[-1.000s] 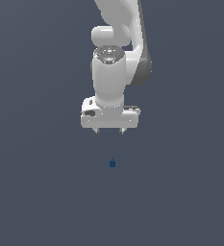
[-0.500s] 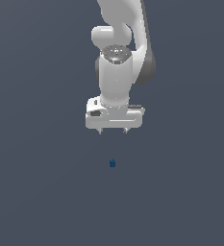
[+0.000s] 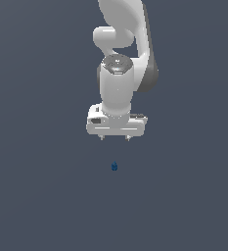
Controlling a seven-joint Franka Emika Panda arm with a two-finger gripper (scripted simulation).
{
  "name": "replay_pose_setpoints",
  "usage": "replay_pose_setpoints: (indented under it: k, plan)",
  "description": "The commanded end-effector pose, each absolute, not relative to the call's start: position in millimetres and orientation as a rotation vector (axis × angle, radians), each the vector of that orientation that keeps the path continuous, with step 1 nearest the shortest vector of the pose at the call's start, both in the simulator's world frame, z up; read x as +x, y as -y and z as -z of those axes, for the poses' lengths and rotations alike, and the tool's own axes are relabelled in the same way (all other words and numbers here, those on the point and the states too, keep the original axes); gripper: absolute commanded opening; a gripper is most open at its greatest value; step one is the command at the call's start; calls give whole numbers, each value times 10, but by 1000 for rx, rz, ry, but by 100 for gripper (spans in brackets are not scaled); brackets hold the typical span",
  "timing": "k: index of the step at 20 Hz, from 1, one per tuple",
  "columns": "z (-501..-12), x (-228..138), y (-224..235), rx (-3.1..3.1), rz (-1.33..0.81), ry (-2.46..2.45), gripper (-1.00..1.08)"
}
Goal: Pick up the object and move it to a goal position.
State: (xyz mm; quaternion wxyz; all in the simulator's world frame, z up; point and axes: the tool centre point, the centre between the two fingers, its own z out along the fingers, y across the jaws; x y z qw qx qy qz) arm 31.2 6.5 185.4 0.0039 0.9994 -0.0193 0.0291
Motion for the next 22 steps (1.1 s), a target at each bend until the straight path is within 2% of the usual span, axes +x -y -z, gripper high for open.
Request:
replay_pose_setpoints:
  k: [1, 22]
  plan:
    - [-1780, 361, -61, 3133, -83, 124, 100]
    - [-963, 785, -35, 3049, -3, 761, 100]
